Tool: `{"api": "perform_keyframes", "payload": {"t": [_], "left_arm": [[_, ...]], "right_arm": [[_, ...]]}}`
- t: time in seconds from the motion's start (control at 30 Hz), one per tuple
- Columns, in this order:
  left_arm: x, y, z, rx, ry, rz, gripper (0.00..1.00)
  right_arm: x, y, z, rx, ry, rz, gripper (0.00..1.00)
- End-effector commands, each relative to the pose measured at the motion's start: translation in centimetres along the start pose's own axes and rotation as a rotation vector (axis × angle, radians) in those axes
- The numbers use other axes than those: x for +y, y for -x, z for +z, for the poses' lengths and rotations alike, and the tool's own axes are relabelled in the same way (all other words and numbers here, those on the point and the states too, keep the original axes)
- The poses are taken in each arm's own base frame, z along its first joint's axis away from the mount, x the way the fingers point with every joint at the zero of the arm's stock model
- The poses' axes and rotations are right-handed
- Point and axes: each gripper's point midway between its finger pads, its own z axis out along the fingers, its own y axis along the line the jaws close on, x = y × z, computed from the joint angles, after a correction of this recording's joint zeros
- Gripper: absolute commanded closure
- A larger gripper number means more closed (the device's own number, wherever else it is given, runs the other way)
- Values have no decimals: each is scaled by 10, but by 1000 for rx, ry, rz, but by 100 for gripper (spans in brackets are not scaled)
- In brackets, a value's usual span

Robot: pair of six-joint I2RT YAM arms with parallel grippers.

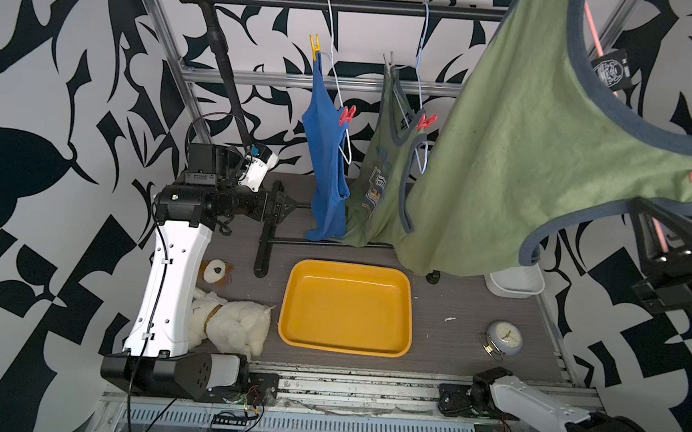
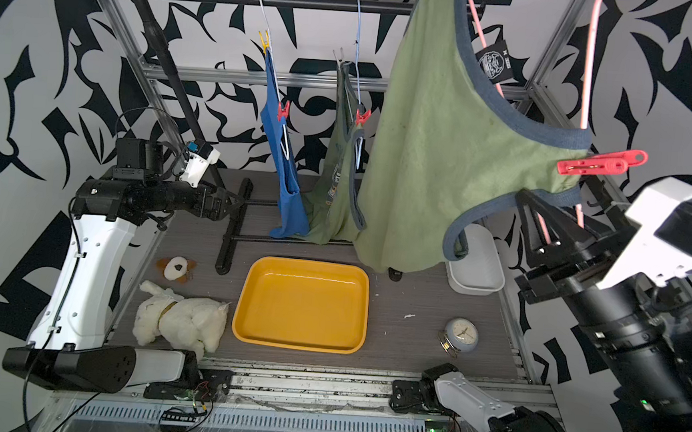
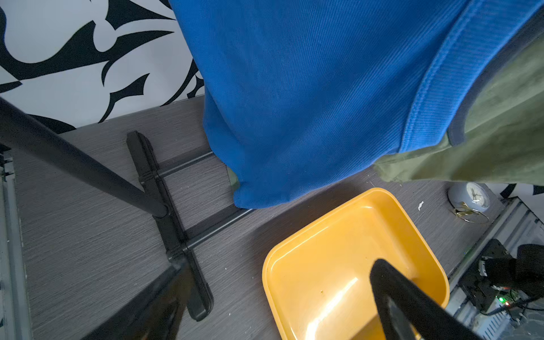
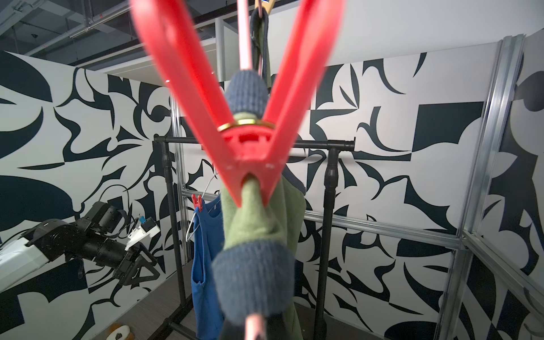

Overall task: Remove the clothespins securing tank tops to the hanger
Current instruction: Pick up the hanger from the clothesline.

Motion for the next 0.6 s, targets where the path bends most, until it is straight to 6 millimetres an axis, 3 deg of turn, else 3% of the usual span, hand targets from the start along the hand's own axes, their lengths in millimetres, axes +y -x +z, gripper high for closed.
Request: {"api": "perform_keyframes", "payload": {"t": [0.0,0.3,0.57], "left_arm": [[-7,6,-3,-10,-24,0,1],[-13,6,-6,-13,-39,7,1],[-21,-3,-29,5,-1,133,1]], "right_arm": [[9,42,-25,-170,33,-6,100],[24,31,-45,-130,106,15,100],[44,25,-39,-87,231,57,100]]}}
